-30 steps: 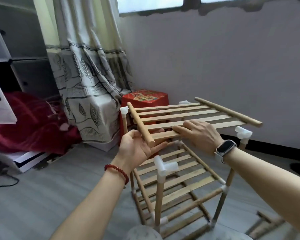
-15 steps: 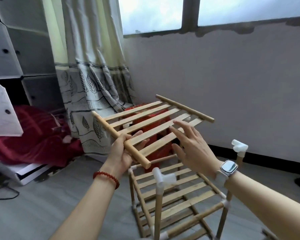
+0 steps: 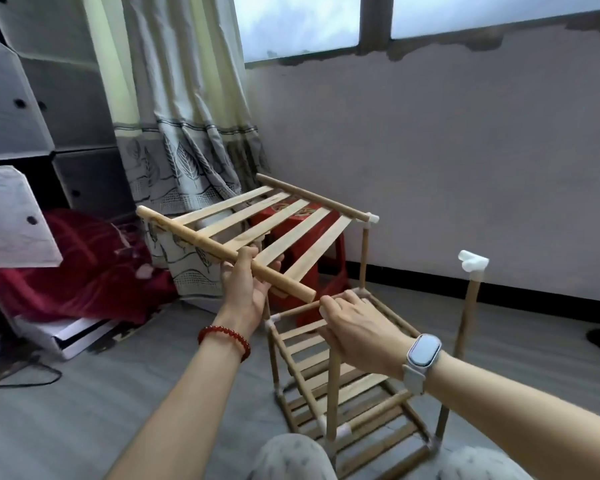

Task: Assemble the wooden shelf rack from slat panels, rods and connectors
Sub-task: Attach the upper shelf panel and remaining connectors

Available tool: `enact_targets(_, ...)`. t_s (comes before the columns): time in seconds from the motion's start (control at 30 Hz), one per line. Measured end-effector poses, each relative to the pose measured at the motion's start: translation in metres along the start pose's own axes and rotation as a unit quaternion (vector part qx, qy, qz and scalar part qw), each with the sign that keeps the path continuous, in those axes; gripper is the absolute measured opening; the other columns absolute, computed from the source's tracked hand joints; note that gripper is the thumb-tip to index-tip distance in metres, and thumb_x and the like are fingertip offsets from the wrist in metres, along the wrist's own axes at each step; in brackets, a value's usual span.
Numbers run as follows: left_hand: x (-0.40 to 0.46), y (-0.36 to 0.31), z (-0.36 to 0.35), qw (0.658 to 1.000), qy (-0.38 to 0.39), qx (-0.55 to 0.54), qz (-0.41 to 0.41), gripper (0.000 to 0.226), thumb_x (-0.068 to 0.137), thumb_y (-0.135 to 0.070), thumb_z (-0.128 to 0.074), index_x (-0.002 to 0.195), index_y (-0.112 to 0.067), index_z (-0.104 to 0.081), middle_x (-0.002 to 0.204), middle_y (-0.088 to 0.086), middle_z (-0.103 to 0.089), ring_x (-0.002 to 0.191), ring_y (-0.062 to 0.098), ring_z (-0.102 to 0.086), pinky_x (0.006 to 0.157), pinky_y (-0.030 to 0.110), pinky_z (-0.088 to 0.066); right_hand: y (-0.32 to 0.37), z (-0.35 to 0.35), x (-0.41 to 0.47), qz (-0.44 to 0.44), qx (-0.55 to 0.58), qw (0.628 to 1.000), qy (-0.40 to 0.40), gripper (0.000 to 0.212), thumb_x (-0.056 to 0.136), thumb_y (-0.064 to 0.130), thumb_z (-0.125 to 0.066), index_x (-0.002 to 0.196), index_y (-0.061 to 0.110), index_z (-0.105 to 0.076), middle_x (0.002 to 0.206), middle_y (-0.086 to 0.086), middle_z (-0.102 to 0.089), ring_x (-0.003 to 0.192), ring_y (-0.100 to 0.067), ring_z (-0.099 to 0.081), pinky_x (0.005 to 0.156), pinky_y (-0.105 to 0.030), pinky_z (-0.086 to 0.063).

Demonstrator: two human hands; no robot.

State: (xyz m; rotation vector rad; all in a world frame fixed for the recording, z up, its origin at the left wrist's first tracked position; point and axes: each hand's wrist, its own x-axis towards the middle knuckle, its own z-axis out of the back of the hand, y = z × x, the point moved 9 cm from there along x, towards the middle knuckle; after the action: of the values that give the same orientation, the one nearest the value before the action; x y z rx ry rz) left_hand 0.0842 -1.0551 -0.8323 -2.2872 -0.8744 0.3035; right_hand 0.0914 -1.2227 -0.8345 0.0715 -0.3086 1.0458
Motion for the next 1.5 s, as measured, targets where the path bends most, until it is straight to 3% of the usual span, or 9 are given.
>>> enact_targets(0.13, -0.006, 0.008, -0.008, 1.0, 0.013, 0.01, -0.005, 0.05, 0.086, -0.005, -0.059, 0.133, -0.002, -0.04, 0.133, 0.023, -0.048, 0.117, 0.041, -0.054, 0.064, 0.032, -0.057, -0.038, -0.003, -0.019, 0.025, 0.014, 1.0, 0.009, 0.028, 0.097, 0.032, -0.04, 0.12, 0.016, -0.043, 0.118, 0.001, -0.052, 0.119, -0.019, -0.034, 0.094, -0.037, -0.036)
enact_targets(0.33, -0.022, 0.048, -0.049, 0.998, 0.062, -0.021, 0.017, 0.026, 0.085, -0.004, -0.061, 0.107, -0.01, -0.047, 0.113, 0.013, -0.05, 0.106, 0.036, -0.06, 0.075, 0.037, -0.057, -0.135, -0.005, -0.06, -0.079, 0.022, 0.996, 0.022, 0.044, 0.097, 0.022, -0.045, 0.14, 0.021, -0.033, 0.135, 0.007, -0.046, 0.139, -0.014, -0.016, 0.102, -0.032, -0.03)
enact_targets(0.47, -0.036, 0.098, -0.08, 0.993, 0.085, -0.034, 0.081, 0.039, 0.087, -0.008, -0.061, 0.123, -0.011, -0.045, 0.123, 0.014, -0.051, 0.111, 0.035, -0.058, 0.084, 0.042, -0.055, -0.181, 0.0, -0.091, -0.14, 0.013, 0.99, -0.025, 0.052, 0.097, 0.02, -0.046, 0.146, 0.024, -0.028, 0.14, 0.007, -0.045, 0.14, -0.013, -0.023, 0.103, -0.028, -0.029)
enact_targets(0.67, -0.054, 0.17, -0.122, 0.985, 0.092, -0.042, 0.139, 0.011, 0.089, -0.004, -0.059, 0.094, -0.01, -0.051, 0.1, 0.008, -0.051, 0.112, 0.036, -0.056, 0.082, 0.038, -0.055, -0.223, 0.014, -0.127, -0.208, 0.094, 0.967, -0.117, 0.058, 0.092, 0.008, -0.053, 0.145, 0.016, -0.031, 0.153, 0.002, -0.028, 0.146, -0.016, -0.008, 0.118, -0.037, -0.01)
enact_targets(0.8, -0.061, 0.212, -0.134, 0.981, 0.079, -0.036, 0.171, 0.02, 0.092, -0.009, -0.057, 0.108, -0.012, -0.046, 0.114, 0.003, -0.047, 0.095, 0.027, -0.064, 0.079, 0.035, -0.057, -0.254, -0.001, -0.153, -0.355, 0.353, 0.844, -0.192, 0.048, 0.097, 0.02, -0.048, 0.143, 0.013, -0.036, 0.149, -0.004, -0.031, 0.135, -0.021, -0.034, 0.112, -0.036, -0.03)
enact_targets(0.9, -0.064, 0.231, -0.14, 0.982, 0.077, -0.022, 0.174, 0.031, 0.096, -0.012, -0.05, 0.126, -0.013, -0.044, 0.117, -0.006, -0.049, 0.083, 0.02, -0.071, 0.081, 0.033, -0.057, -0.262, -0.023, -0.153, -0.431, 0.517, 0.714, -0.194, 0.04, 0.098, 0.034, -0.044, 0.136, 0.02, -0.043, 0.124, -0.005, -0.054, 0.099, -0.02, -0.06, 0.074, -0.028, -0.051)
enact_targets(1.03, -0.063, 0.225, -0.14, 0.99, 0.085, 0.031, 0.108, 0.034, 0.095, -0.006, -0.044, 0.122, -0.026, -0.048, 0.115, -0.019, -0.054, 0.084, 0.021, -0.072, 0.063, 0.029, -0.058, -0.262, -0.029, -0.14, -0.421, 0.533, 0.702, -0.214, 0.02, 0.099, 0.028, -0.042, 0.117, 0.022, -0.047, 0.102, -0.002, -0.057, 0.072, -0.015, -0.063, 0.049, -0.014, -0.044)
enact_targets(1.23, -0.051, 0.185, -0.148, 0.996, 0.083, 0.029, 0.015, 0.023, 0.096, -0.009, -0.046, 0.105, -0.029, -0.052, 0.121, -0.011, -0.057, 0.087, 0.022, -0.072, 0.072, 0.03, -0.058, -0.27, -0.035, -0.134, -0.416, 0.555, 0.676, -0.249, 0.016, 0.1, 0.024, -0.035, 0.097, 0.02, -0.05, 0.09, -0.002, -0.048, 0.066, -0.014, -0.052, 0.058, -0.025, -0.05)
enact_targets(1.5, -0.048, 0.23, -0.151, 0.988, -0.017, -0.081, 0.132, 0.034, 0.093, -0.005, -0.048, 0.124, -0.018, -0.044, 0.118, -0.001, -0.057, 0.09, 0.028, -0.07, 0.083, 0.042, -0.057, -0.267, -0.036, -0.135, -0.419, 0.553, 0.673, -0.257, 0.017, 0.101, 0.031, -0.034, 0.096, 0.022, -0.048, 0.088, 0.0, -0.049, 0.069, -0.011, -0.051, 0.065, -0.029, -0.051)
